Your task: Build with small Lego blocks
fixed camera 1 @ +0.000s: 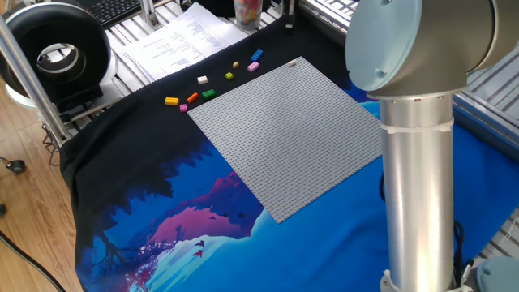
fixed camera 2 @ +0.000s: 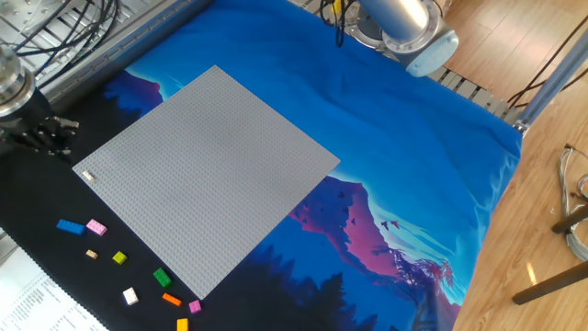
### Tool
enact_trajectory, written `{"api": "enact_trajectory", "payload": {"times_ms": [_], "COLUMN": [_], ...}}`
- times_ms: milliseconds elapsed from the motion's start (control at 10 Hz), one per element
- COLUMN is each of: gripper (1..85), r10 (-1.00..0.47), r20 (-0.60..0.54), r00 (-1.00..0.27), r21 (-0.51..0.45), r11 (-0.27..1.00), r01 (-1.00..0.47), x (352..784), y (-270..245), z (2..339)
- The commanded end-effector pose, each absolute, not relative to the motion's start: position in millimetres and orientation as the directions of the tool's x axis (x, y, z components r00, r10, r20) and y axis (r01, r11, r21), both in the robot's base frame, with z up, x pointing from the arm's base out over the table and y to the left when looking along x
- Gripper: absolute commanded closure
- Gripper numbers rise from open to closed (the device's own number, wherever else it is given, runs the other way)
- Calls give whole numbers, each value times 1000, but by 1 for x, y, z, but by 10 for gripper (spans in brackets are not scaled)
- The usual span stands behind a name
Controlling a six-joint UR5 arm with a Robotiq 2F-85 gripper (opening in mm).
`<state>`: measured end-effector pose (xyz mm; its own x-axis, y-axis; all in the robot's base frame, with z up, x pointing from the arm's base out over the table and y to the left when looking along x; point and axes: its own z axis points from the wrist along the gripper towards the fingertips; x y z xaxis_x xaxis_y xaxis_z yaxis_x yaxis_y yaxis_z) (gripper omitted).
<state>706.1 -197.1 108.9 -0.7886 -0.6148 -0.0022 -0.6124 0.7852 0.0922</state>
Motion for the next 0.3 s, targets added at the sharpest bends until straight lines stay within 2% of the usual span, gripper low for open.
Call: {"api": "enact_trajectory", "payload": {"times_ms": [0, 200], "gripper": [837, 837], "r10": [-465, -417], "r20": [-6, -9], "r00": [-885, -909], "r21": [87, 99], "r11": [882, 904], "r01": [-463, -415], "x": [704, 703], "y": [-185, -179], "z": [112, 107]}}
